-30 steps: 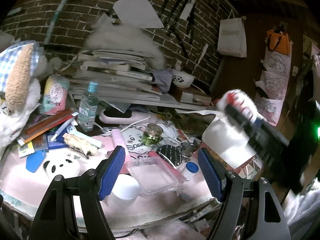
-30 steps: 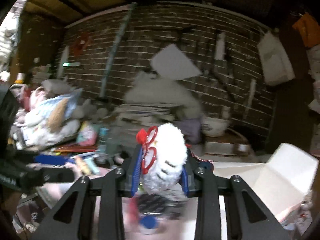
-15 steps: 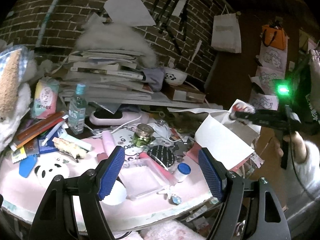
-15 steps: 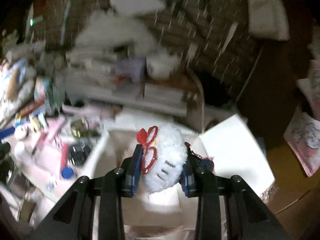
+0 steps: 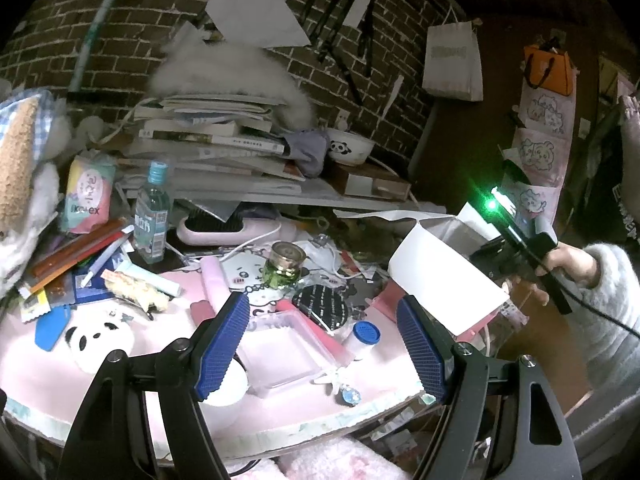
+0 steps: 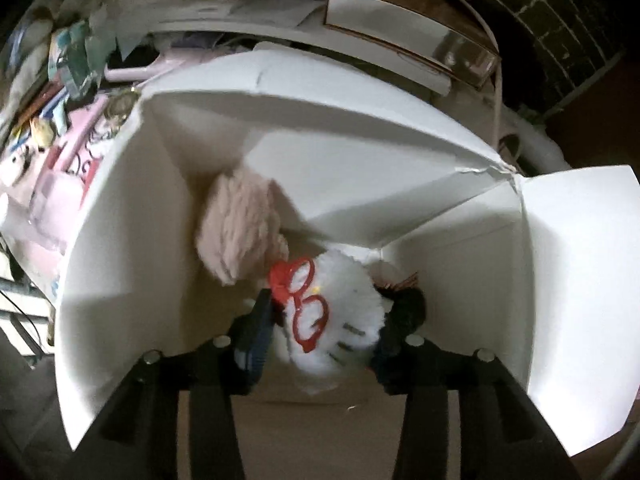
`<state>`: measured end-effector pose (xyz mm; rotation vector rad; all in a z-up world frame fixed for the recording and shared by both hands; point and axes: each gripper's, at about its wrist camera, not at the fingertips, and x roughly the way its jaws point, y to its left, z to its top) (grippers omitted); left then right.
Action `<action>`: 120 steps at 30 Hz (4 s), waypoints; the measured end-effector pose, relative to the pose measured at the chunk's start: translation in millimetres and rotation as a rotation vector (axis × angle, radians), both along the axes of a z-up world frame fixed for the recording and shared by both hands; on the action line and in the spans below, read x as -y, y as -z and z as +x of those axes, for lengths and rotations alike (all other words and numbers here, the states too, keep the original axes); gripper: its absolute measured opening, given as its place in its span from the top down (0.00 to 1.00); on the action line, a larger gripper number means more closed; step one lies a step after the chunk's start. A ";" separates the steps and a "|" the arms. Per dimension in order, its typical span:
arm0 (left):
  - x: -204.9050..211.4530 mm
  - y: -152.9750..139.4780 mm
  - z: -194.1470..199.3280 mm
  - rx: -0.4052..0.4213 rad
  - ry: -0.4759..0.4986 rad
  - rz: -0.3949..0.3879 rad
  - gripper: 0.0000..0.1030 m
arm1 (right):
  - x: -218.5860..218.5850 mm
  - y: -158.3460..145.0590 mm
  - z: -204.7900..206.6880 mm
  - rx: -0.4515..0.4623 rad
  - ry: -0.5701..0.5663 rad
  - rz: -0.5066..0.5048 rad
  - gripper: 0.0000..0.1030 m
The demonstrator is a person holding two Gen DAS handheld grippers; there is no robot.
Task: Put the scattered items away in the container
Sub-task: 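Carry the white plush over the white box and open the right tool, then grasp the white cup on the desk with the left tool, then carry the white cup into the white box and open the left tool, then grasp the blue-capped white jar with the right tool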
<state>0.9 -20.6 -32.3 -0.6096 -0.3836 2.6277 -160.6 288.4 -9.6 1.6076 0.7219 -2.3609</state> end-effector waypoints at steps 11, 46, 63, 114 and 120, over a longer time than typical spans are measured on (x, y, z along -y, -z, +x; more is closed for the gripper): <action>5.1 7.5 -2.9 0.009 -0.039 -0.018 0.29 | -9.0 -68.8 33.5 -0.318 0.018 -0.178 0.19; 23.2 70.6 2.6 0.082 -0.146 -0.168 0.63 | 107.5 78.6 129.4 -0.257 -0.144 -0.765 0.02; -17.8 -28.3 -17.4 -0.091 0.028 -0.131 0.64 | 82.9 80.9 128.6 -0.379 -0.016 -0.770 0.02; -146.7 -113.2 -76.9 -0.097 0.200 -0.329 0.16 | 65.0 89.7 137.5 -0.502 -0.017 -0.718 0.49; -86.2 -82.4 -41.9 -0.117 0.046 -0.286 0.14 | 72.6 90.5 126.1 -0.509 -0.006 -0.700 0.62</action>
